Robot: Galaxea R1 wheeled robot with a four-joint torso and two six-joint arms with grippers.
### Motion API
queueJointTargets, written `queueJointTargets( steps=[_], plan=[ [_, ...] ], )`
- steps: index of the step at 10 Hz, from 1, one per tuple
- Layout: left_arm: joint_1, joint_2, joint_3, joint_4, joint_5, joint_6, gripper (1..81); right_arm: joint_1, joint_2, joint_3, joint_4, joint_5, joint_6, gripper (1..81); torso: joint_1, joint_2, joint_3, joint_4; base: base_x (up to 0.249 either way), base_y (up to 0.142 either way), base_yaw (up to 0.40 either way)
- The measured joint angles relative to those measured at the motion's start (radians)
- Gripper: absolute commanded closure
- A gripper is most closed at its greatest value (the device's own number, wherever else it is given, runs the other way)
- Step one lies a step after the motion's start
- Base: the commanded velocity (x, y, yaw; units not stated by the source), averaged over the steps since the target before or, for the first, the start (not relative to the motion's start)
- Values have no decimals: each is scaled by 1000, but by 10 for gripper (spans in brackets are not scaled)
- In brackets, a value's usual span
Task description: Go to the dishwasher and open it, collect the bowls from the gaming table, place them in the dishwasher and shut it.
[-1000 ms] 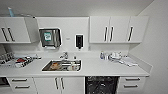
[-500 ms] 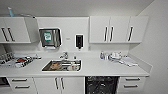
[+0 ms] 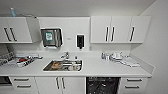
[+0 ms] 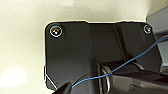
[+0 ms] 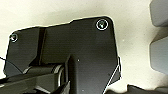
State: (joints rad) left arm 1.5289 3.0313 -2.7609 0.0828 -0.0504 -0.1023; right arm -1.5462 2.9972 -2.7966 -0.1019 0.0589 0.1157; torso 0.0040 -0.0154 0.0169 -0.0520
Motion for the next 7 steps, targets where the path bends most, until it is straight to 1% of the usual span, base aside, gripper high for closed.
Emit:
queueJointTargets(
  steps=[1,3,5,6,7],
  plan=[
    [-3,-4,0,0,-4,0,10,-9,0,0,0,-4,0,10,0,0,0,0,0,0,359],
    [5,-3,0,1,1,0,10,17,-6,-2,0,4,0,10,0,0,0,0,0,0,361],
    [4,-3,-1,1,-10,1,10,9,-3,-1,-7,-1,-5,10,0,0,0,0,0,0,362],
    [4,-7,0,4,-42,2,10,1,-4,5,-24,-5,-11,10,0,0,0,0,0,0,362],
    [8,-14,5,4,-61,2,10,0,-11,20,-34,-6,-11,10,0,0,0,0,0,0,362]
  ],
)
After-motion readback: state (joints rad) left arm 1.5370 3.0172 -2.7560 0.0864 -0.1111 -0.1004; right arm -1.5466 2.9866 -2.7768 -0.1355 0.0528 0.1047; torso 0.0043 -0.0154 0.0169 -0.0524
